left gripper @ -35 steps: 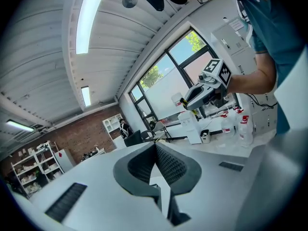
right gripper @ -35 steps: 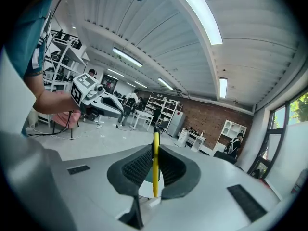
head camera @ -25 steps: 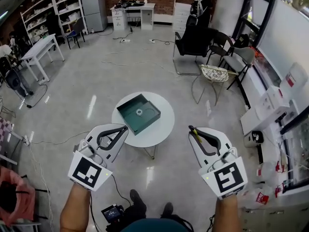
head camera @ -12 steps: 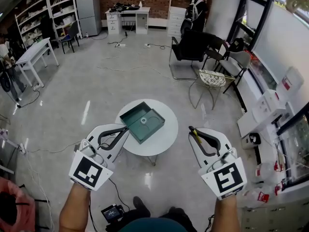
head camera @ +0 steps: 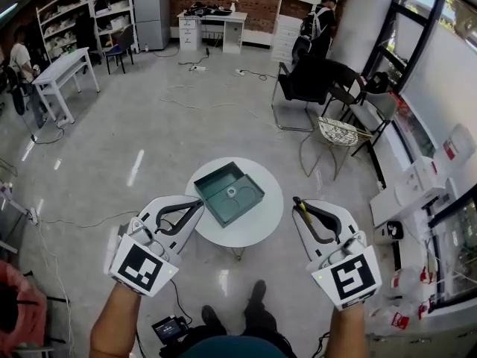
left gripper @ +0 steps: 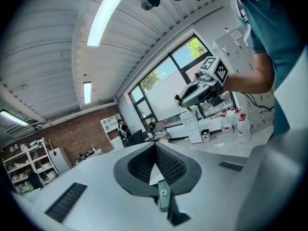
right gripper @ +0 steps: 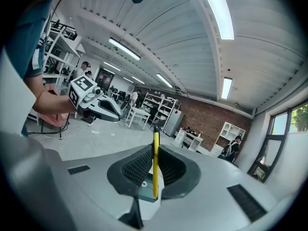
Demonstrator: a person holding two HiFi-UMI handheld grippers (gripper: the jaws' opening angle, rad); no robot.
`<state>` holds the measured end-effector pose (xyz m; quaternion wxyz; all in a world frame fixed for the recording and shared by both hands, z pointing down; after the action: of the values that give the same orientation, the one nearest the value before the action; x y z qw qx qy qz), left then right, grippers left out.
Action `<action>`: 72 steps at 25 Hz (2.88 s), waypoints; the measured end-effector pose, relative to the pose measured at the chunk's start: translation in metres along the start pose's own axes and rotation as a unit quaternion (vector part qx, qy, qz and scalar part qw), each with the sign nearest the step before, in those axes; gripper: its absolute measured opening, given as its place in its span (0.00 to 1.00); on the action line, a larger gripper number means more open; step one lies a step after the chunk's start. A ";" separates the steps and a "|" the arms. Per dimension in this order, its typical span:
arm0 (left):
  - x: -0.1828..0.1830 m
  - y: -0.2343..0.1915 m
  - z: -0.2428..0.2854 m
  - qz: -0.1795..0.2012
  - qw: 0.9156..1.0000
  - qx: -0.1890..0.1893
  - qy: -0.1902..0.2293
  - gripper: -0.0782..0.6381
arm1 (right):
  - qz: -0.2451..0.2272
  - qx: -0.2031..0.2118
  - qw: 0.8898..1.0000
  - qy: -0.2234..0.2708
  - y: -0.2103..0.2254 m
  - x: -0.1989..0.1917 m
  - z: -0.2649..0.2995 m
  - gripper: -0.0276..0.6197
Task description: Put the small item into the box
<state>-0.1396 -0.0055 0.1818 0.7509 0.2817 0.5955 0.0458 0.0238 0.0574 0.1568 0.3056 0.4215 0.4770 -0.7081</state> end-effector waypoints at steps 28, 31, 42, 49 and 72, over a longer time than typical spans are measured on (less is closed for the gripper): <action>-0.055 -0.076 0.206 -0.028 0.981 0.149 -0.122 0.13 | 0.001 0.179 0.981 0.078 0.198 -0.111 0.176 0.14; -0.061 -0.081 0.222 -0.033 0.980 0.150 -0.128 0.13 | 0.004 0.188 0.979 0.076 0.207 -0.120 0.189 0.14; -0.120 -0.130 0.272 -0.055 0.985 0.125 -0.106 0.13 | 0.034 0.181 0.982 0.049 0.221 -0.153 0.256 0.14; -0.179 -0.177 0.288 -0.072 0.987 0.100 -0.102 0.13 | 0.055 0.178 0.982 0.027 0.212 -0.172 0.327 0.14; -0.348 -0.237 0.327 -0.117 0.983 0.070 -0.123 0.13 | 0.088 0.208 0.974 -0.029 0.174 -0.279 0.492 0.14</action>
<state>-0.0017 -0.4648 0.4137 0.7971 0.2650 0.5293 -0.1192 0.1464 -0.4550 0.4251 0.2859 0.4951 0.2714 -0.7743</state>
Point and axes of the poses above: the fingertips, and each gripper's own axes: z forward along the fingers, y to its right, x out of its top, the point moved 2 cm from there along -z, backward along the fingers, and after that the axes turned 4 degrees about y, right-handed, at the moved point
